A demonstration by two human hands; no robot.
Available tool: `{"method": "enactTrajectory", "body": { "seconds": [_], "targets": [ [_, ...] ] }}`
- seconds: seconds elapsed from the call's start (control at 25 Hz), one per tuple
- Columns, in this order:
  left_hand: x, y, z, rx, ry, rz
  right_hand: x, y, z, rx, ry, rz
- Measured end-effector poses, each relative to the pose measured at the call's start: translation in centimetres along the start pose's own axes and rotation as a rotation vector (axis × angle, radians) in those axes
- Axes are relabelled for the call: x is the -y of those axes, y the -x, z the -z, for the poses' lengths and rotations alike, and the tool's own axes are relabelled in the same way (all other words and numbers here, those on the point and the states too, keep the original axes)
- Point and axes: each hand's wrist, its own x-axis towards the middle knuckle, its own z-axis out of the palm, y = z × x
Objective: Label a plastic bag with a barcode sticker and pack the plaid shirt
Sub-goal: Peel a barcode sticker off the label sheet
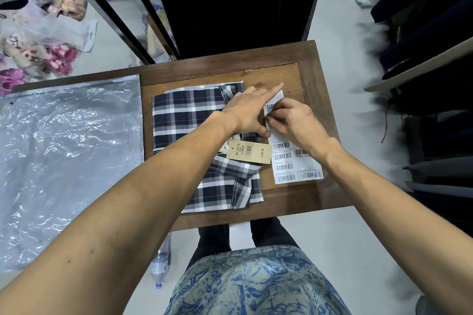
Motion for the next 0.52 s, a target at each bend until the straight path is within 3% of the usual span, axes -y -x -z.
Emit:
{"method": "enactTrajectory", "body": {
  "seconds": [0.52],
  "targets": [
    [0.01, 0.07, 0.00, 0.008, 0.003, -0.003, -0.59, 0.22, -0.72, -0.091, 0.042, 0.091]
  ]
}}
